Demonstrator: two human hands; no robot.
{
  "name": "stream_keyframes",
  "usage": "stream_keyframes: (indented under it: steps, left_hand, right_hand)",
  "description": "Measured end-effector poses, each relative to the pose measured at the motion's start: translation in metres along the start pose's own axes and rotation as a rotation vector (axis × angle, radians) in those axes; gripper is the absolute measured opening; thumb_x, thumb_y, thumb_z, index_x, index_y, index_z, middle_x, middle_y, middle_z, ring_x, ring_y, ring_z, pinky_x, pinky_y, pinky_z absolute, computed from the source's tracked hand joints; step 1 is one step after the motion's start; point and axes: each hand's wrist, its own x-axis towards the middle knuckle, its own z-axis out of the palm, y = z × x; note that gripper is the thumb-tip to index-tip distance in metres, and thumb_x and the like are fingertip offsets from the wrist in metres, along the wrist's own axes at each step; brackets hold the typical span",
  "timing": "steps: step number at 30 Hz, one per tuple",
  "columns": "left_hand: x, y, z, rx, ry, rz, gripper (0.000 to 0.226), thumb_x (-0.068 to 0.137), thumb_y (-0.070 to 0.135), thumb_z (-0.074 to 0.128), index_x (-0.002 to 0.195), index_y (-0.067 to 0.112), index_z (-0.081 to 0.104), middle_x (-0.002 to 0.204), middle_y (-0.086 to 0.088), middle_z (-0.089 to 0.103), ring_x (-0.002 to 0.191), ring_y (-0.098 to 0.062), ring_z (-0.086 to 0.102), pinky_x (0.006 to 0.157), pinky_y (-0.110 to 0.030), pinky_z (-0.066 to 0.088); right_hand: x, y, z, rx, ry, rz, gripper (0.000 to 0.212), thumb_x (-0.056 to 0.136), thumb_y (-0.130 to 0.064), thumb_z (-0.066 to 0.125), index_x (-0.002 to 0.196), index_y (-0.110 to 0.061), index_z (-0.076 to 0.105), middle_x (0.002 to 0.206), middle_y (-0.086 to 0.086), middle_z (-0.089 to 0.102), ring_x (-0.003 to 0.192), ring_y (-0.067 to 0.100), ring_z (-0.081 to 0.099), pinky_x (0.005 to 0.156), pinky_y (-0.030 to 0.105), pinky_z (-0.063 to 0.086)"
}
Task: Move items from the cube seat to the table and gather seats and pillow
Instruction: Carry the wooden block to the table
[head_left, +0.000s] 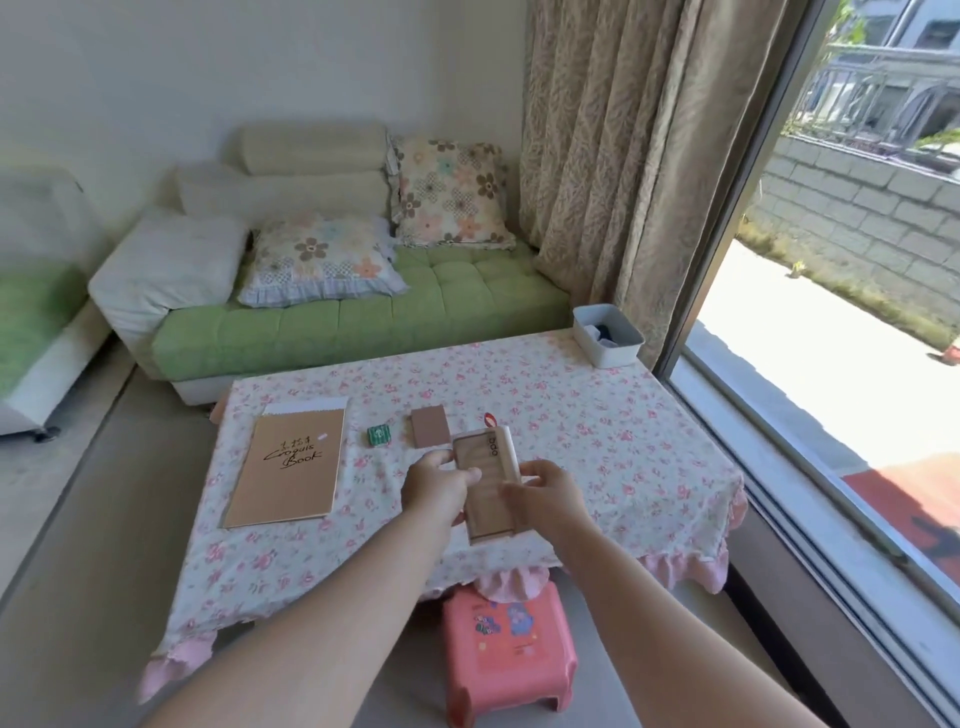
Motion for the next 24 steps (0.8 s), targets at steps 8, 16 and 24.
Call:
stream_keyframes:
  steps: [8,16,24]
  left_hand:
    - [0.101,0.058,0.063,-0.018,0.093,-0.037,0.046,0.082,0.01,0.069,0.125,0.013,0.055,0.124,-0.011,0.06,0.104,-0.03,0.061,0.09,-0.048,0.054]
    - [0.17,0.066,0.073,-0.017,0.135,-0.096,0.055,0.08,0.011,0.071,0.132,0.014,0.051,0.128,-0.008,0.058,0.112,-0.032,0.059,0.094,-0.048,0.052]
    - [0.276,0.08,0.07,0.056,0.047,-0.152,0.051,0.077,0.015,0.072,0.126,0.018,0.057,0.128,-0.008,0.06,0.111,-0.03,0.06,0.091,-0.046,0.054]
  right_hand:
    - [0.132,-0.051,-0.032,-0.078,-0.066,0.002,0.031,0.08,-0.017,0.063,0.111,-0.015,0.06,0.098,0.01,0.068,0.089,0.029,0.068,0.078,0.043,0.058]
    - [0.199,-0.062,-0.018,-0.119,-0.132,0.047,0.033,0.083,-0.018,0.06,0.115,-0.015,0.058,0.097,0.008,0.066,0.09,0.028,0.067,0.08,0.045,0.058]
    - [0.277,-0.085,0.018,-0.119,-0.072,0.132,0.034,0.085,-0.018,0.059,0.118,-0.015,0.057,0.087,0.001,0.064,0.086,0.024,0.067,0.077,0.037,0.056]
